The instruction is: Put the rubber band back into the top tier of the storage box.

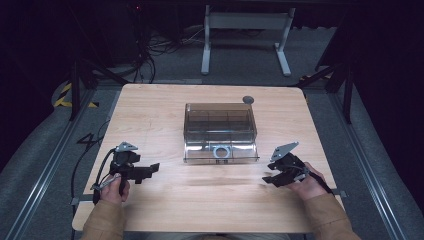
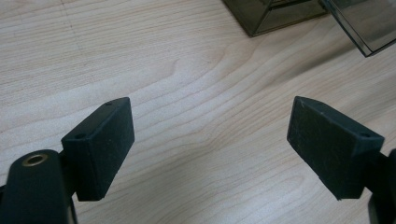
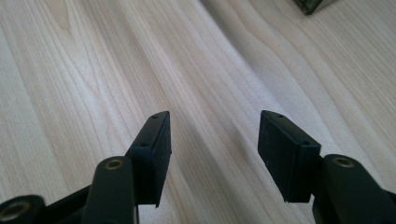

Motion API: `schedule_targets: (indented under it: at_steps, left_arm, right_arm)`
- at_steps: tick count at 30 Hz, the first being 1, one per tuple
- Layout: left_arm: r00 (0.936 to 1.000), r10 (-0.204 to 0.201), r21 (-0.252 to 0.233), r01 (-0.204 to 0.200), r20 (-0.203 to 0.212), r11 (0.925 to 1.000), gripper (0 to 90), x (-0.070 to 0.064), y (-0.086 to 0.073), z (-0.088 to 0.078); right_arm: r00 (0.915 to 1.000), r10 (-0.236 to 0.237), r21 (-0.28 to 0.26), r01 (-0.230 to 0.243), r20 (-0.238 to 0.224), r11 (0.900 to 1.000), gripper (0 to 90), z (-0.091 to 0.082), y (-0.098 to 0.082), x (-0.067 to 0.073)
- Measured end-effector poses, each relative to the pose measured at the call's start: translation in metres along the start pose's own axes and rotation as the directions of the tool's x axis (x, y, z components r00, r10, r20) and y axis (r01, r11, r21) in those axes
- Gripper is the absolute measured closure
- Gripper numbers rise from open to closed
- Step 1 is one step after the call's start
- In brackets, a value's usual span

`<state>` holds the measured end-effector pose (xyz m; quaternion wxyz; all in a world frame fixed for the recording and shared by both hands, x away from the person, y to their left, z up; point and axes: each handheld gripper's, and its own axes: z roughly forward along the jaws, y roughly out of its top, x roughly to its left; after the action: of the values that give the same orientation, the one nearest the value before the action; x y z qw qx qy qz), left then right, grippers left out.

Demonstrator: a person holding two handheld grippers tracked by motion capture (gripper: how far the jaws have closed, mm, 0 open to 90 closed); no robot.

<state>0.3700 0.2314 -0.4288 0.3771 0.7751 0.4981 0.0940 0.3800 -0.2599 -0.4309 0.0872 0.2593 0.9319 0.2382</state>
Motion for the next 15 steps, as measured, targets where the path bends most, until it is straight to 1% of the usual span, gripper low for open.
schedule_targets:
  at_steps: [5, 6, 12, 15]
  left_arm:
    - [1.0000, -0.001, -0.001, 0.001, 0.001, 1.0000, 15.7, -0.0001, 0.0000, -0.0002]
    - [1.0000, -0.001, -0.001, 0.001, 0.001, 1.0000, 15.7, -0.0001, 0.0001, -0.0003]
    - [1.0000, -0.001, -0.001, 0.001, 0.001, 1.0000, 15.7, -0.0001, 0.0001, -0.0002]
    - [1.0000, 0.000, -0.002, 0.000, 0.001, 1.0000, 15.7, 0.0001, 0.0001, -0.0003]
  right_arm:
    - [0.9998, -0.021, 0.005, 0.021, -0.002, 1.000, 44.5, 0.0036, -0.0023, 0.0037]
    - [0.9995, -0.032, 0.010, 0.032, -0.005, 0.999, 44.5, 0.0047, -0.0029, 0.0042]
    - [0.9993, -0.036, 0.018, 0.036, -0.004, 0.999, 44.1, 0.0067, -0.0042, 0.0063]
    - [0.9993, -0.039, 0.013, 0.039, -0.003, 0.999, 43.9, 0.0060, -0.0039, 0.0063]
